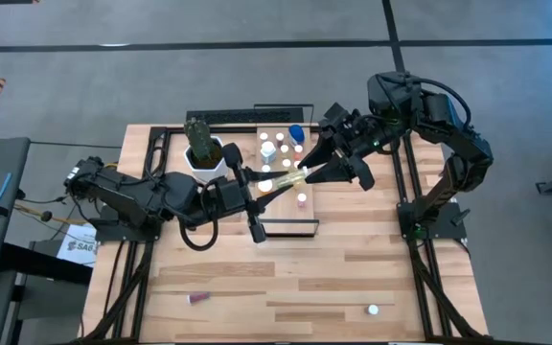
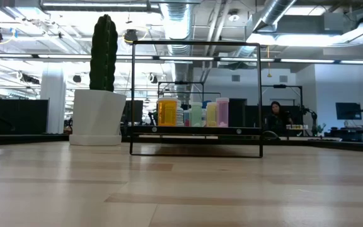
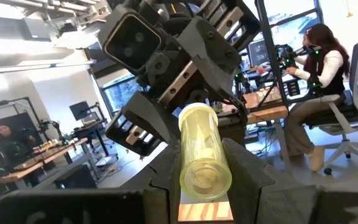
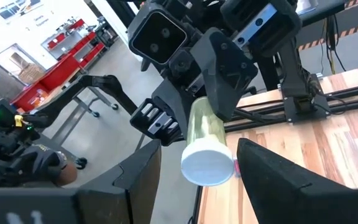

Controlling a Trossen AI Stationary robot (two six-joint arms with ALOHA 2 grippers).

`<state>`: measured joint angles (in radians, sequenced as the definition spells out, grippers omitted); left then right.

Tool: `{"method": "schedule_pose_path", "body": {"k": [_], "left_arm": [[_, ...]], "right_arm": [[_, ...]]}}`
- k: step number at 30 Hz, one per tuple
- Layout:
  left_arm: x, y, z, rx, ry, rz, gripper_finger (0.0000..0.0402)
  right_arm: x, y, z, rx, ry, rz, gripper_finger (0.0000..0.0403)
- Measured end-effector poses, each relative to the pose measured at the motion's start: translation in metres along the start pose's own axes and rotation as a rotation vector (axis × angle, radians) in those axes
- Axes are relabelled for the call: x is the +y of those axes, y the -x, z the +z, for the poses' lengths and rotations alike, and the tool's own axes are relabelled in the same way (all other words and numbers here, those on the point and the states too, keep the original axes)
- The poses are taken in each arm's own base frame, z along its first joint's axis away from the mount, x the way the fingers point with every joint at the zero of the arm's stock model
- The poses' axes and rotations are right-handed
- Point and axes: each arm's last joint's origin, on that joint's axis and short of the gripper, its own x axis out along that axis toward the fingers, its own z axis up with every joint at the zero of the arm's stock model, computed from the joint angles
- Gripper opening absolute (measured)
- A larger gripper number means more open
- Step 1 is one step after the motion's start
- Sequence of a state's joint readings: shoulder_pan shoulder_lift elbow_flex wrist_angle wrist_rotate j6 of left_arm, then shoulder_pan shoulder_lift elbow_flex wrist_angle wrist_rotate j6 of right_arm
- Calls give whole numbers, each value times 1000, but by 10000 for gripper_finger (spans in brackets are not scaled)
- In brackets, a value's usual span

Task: Pick and place medicine bottles onto shelf by color
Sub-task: Put the yellow pill bottle on the shelf

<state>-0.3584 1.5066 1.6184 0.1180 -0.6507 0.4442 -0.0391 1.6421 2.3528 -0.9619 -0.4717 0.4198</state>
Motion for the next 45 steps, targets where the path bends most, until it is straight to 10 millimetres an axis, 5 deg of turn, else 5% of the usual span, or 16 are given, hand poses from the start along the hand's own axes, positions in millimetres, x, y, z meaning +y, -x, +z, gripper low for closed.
{"method": "schedule_pose_path", "body": {"k": [11, 32, 45], "left_arm": [[0, 0, 1, -7, -2, 2, 75], [2, -2, -2, 7, -12, 10, 75], [3, -3, -3, 18, -18, 19, 75]], "right_arm": [[4, -1, 1, -14, 14, 19, 233], [-8, -21, -1, 15, -21, 3, 143], [-10, -15, 1, 5, -37, -14, 136]]}}
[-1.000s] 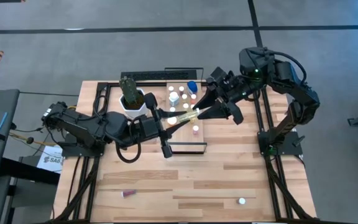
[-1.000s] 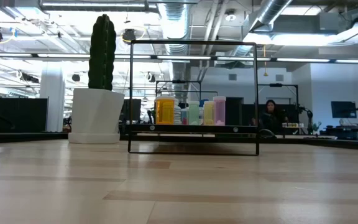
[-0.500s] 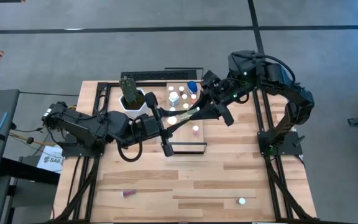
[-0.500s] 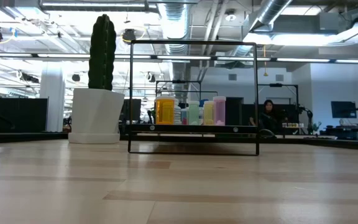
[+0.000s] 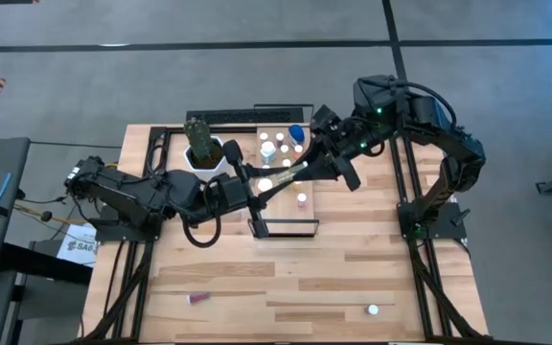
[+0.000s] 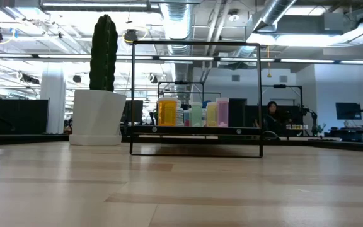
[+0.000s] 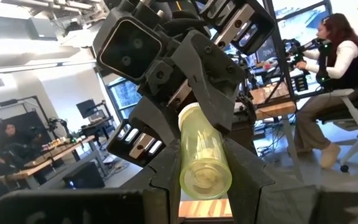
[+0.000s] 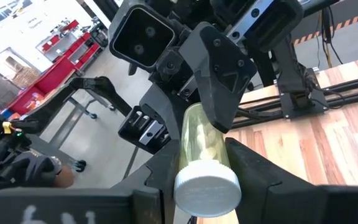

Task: Pick and place medicine bottles onto shelf by color
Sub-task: Put the yellow pill bottle on the shelf

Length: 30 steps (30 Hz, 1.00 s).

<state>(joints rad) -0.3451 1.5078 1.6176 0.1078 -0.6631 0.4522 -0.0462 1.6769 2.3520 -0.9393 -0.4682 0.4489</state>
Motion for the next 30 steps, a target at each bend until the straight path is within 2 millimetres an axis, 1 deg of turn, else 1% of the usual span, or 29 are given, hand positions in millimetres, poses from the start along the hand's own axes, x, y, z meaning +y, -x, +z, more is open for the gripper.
{"method": "schedule_pose_path", "body": {"k": [5, 15, 19, 23, 30], "left_arm": [[0, 0, 0, 5, -4, 0, 75], [0, 0, 0, 4, -3, 1, 75], [0, 0, 0, 5, -4, 0, 75], [0, 0, 0, 5, -3, 0, 75], [0, 0, 0, 4, -1, 1, 75]], "right_arm": [[-1, 1, -1, 15, -7, -7, 142], [4, 9, -1, 7, 0, 1, 195], [3, 8, -2, 13, -11, -2, 201], [3, 8, -2, 17, -16, -4, 184], [3, 8, -2, 18, -17, -6, 124]]}}
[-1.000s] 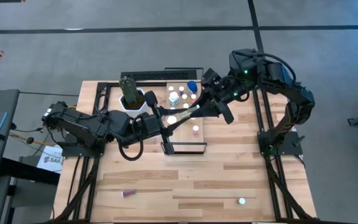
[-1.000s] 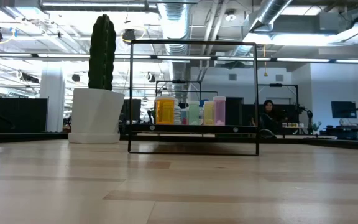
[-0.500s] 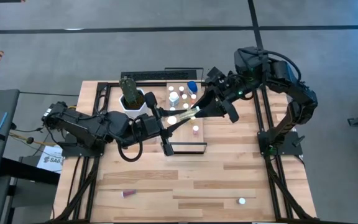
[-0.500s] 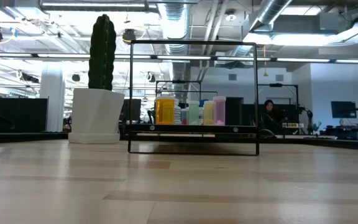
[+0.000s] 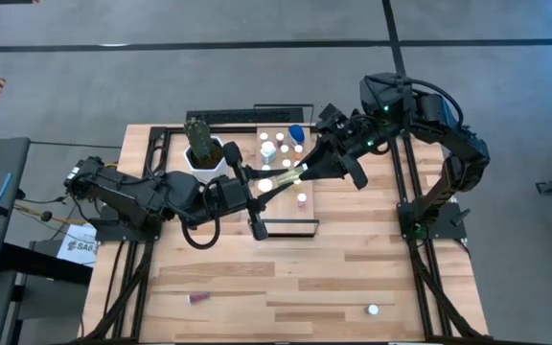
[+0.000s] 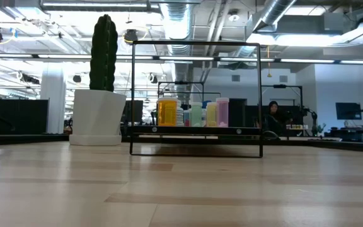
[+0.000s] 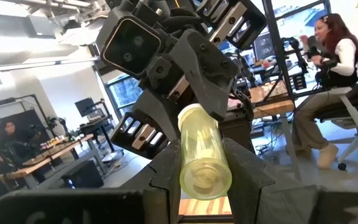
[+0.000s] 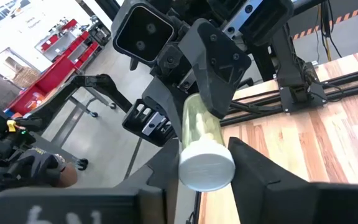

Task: Pick and place medicine bottles onto shelf by color
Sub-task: Put the yellow pill bottle on the shelf

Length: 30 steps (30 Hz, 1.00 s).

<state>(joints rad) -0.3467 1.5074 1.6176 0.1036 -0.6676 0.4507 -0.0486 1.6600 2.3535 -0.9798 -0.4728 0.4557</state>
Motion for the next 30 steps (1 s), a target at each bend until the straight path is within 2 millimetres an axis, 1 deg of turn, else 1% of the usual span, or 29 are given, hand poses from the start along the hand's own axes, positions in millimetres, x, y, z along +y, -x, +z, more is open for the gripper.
{"method": "schedule_pose_path", "body": {"k": [4, 7, 9, 12, 17, 19, 23, 27, 30], "left_arm": [[0, 0, 0, 0, 1, -1, 75], [-1, 0, 0, -2, 25, -3, 77], [-1, 0, 0, -2, 60, -3, 87], [-1, 1, 0, -3, 103, -6, 118], [-1, 1, 0, 4, 144, 4, 189], [-1, 2, 0, 23, 148, 49, 214], [-1, 12, 4, 100, 109, 229, 250], [0, 31, 13, 172, 121, 396, 266], [-1, 48, 22, 183, 204, 449, 267]], "right_arm": [[0, 0, 0, 0, 0, 0, 117], [0, 0, 0, 0, -6, 1, 129], [0, 0, 0, 0, -9, 1, 134], [-1, 0, 0, -1, -10, -1, 135], [-7, 3, 2, 0, -24, -30, 127], [-12, 7, 1, 16, -44, -58, 128], [-23, 14, -4, 65, -76, -138, 138], [-35, 18, -12, 120, -90, -315, 140], [-45, 14, -18, 165, -97, -472, 136]]}}
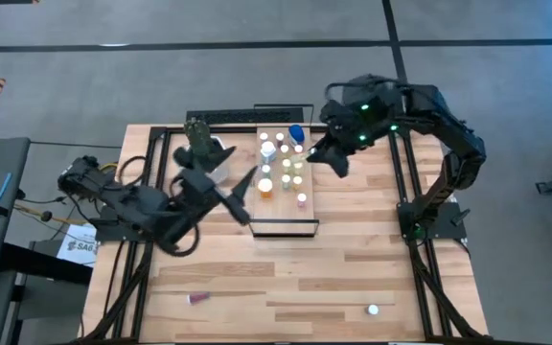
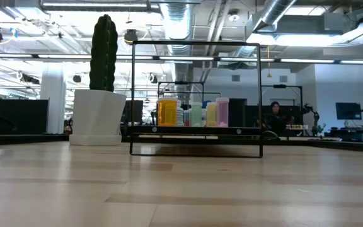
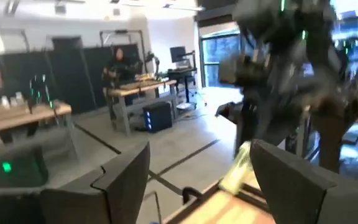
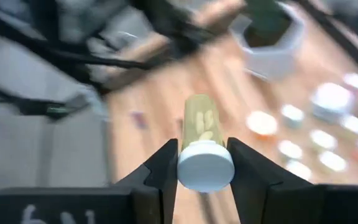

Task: Pick and place medicine bottles onto shelf by color
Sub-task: Put the yellow pill bottle on the shelf

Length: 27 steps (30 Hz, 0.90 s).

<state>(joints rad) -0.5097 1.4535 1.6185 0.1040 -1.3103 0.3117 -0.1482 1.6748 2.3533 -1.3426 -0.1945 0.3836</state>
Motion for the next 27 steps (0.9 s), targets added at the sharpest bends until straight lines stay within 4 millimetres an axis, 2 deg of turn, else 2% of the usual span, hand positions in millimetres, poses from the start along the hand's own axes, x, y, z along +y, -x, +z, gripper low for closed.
{"method": "schedule_pose_path", "body": {"k": [4, 9, 15, 21, 25, 27], "left_arm": [[6, 20, 8, 13, 127, 3, 266], [8, 32, 11, 19, 235, -17, 265], [6, 41, 11, 23, 264, -49, 265], [4, 47, 11, 26, 267, -73, 265], [4, 50, 12, 29, 269, -66, 265], [4, 50, 11, 31, 267, -63, 265]], "right_arm": [[-8, -24, -4, 84, -12, -144, 134], [-11, -71, -10, 235, 27, -193, 142], [-14, -134, -20, 403, 58, -230, 137], [-21, -192, -39, 569, 75, -322, 138], [-29, -221, -50, 651, 81, -382, 141], [-32, -227, -52, 667, 80, -389, 140]]}}
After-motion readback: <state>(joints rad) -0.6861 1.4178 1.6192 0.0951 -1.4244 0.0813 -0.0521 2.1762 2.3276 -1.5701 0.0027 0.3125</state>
